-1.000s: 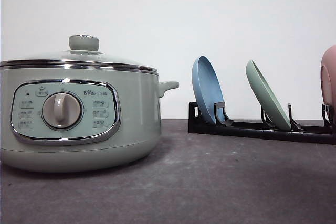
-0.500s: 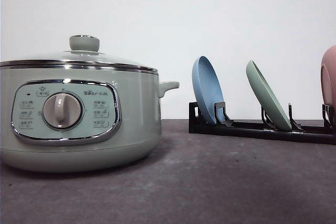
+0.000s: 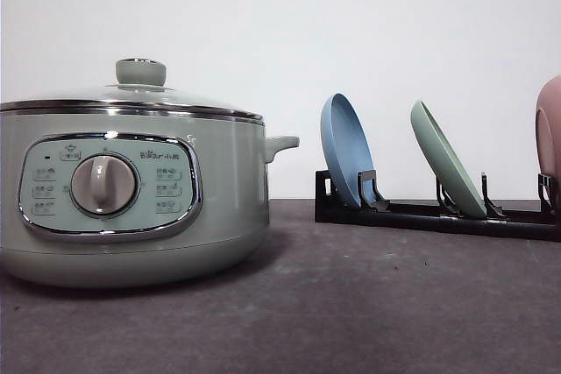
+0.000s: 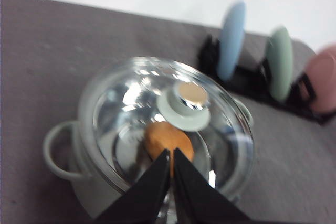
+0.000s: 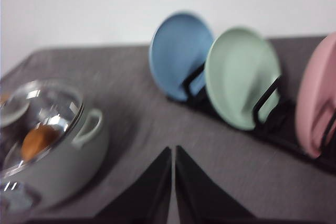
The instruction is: Transfer potato from steamer to green plate
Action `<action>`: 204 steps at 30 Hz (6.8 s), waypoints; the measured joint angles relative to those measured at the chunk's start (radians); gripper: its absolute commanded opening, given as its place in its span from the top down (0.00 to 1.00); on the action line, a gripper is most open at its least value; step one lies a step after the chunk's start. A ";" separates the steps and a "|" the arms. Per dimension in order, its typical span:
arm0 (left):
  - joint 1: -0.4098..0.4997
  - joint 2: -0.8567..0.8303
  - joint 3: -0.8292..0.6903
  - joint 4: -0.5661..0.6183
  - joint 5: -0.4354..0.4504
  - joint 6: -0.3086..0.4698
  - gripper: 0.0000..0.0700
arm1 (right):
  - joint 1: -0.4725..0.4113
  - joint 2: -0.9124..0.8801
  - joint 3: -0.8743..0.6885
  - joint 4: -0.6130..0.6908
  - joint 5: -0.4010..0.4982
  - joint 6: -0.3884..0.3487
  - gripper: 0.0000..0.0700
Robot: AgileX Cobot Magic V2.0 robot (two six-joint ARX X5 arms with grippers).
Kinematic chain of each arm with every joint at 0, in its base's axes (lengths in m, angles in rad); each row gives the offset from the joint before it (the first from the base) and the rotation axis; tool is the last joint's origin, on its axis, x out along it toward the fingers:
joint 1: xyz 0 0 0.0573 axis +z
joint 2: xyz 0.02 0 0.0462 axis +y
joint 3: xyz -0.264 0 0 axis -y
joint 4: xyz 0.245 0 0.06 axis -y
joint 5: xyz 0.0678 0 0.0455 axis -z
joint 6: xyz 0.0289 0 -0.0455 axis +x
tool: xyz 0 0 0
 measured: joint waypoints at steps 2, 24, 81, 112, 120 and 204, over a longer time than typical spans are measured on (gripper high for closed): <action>-0.022 0.029 0.032 -0.048 0.007 0.020 1.00 | 0.004 0.049 0.045 -0.057 -0.015 -0.032 1.00; -0.095 0.072 0.087 -0.134 0.024 0.099 0.25 | 0.098 0.173 0.156 -0.237 -0.015 -0.133 0.27; -0.095 0.072 0.087 -0.181 0.024 0.099 0.26 | 0.194 1.281 0.717 0.161 0.170 0.027 0.45; -0.095 0.072 0.087 -0.181 0.024 0.099 0.26 | 0.211 1.216 0.717 0.154 0.193 0.046 0.99; -0.095 0.072 0.087 -0.181 0.024 0.099 0.26 | 0.234 1.021 0.721 0.079 0.195 0.032 0.99; -0.095 0.076 0.087 -0.175 0.024 0.100 0.26 | 1.045 0.787 0.311 -0.219 0.618 -0.106 0.59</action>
